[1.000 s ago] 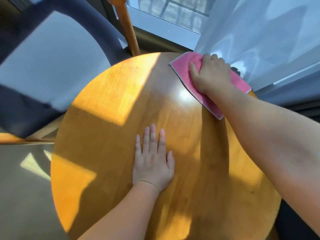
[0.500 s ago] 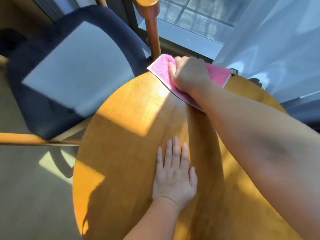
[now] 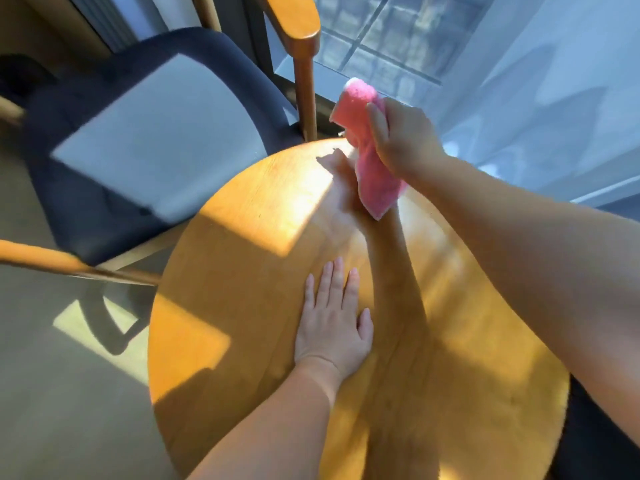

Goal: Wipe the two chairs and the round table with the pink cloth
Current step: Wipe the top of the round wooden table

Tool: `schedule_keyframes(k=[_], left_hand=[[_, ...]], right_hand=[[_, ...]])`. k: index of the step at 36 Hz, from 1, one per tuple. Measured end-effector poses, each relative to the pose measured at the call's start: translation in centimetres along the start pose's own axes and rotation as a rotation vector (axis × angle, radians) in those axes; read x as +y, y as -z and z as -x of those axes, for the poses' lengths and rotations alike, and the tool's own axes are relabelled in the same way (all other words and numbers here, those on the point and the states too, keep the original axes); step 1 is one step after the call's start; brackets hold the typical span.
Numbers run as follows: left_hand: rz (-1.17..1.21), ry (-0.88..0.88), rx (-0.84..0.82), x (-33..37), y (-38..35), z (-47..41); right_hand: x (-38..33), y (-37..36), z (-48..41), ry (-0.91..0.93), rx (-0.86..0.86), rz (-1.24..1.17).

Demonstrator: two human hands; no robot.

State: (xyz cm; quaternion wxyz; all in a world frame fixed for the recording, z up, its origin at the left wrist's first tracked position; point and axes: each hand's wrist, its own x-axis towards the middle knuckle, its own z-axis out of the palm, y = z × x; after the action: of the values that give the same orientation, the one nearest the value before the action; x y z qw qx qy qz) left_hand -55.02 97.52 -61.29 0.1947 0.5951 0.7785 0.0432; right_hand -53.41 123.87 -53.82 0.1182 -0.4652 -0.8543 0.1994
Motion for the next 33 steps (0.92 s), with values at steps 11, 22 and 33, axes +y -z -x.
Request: schedule_keyframes(k=[11,22,33], left_hand=[[0.287,0.093,0.025,0.3,9.4,0.9],[0.682,-0.334,0.293,3.4,29.6,10.5],[0.801,-0.709,0.175,2.0,37.3,21.9]], right_hand=[[-5.1,14.4,8.4,-0.186,0.058,-0.188],[-17.4,23.4,21.0,-0.344,0.076,-0.288],[-29.3,28.0,34.5,-0.465,0.18,-0.282]])
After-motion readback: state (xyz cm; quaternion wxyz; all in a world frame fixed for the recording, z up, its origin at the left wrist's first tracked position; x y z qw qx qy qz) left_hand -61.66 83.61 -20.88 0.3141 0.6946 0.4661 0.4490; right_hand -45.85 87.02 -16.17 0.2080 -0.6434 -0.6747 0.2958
